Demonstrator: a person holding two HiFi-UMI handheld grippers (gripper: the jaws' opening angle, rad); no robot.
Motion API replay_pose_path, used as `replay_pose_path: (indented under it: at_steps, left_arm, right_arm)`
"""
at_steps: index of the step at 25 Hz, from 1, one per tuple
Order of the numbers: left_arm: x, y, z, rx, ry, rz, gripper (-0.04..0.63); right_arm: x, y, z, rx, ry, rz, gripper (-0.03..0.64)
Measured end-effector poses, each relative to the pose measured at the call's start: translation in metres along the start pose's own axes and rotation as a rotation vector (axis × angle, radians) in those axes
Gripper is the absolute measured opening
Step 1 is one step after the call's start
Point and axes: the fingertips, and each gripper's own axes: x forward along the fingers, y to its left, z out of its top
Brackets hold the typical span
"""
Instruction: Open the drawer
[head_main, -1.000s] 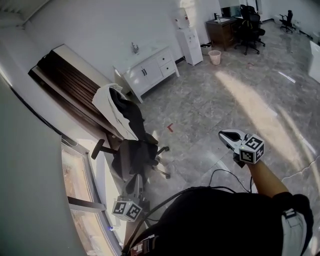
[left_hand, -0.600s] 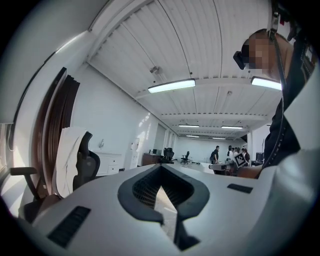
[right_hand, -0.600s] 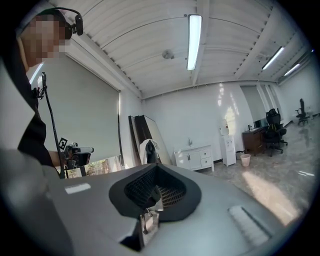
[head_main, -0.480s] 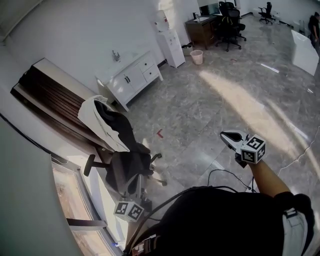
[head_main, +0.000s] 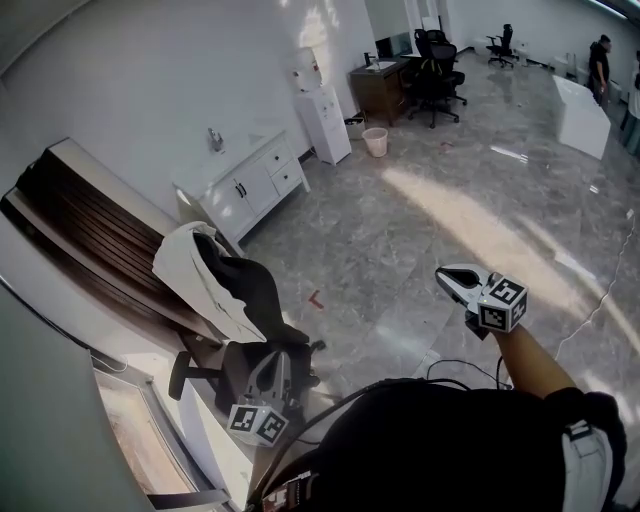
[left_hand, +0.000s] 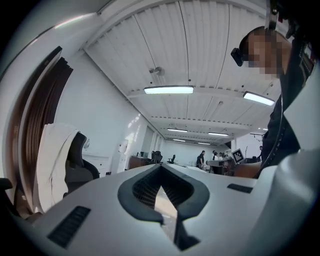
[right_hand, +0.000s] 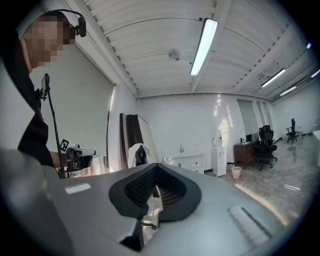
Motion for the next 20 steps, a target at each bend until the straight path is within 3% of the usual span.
replay_pose_path:
  at_steps: [6,12,20]
  left_arm:
    - [0.000,0.064,0.011,-0.019,0.008,-0.028,0.000]
    - [0.015,0.100,0.004,-0.054,0.014,-0.031,0.000]
    - [0.078,0.101,-0.006,-0.039,0.041,-0.043,0.000]
  right_arm:
    - [0.051,0.017,0.004,0.004,0.016,-0.043,-0.005]
    - [0.084,0.011,-0.004,0.006,0.069,-0.055,-0.005]
    - [0.118,-0.056,-0.006,0.018,0.063,-0.042,-0.005]
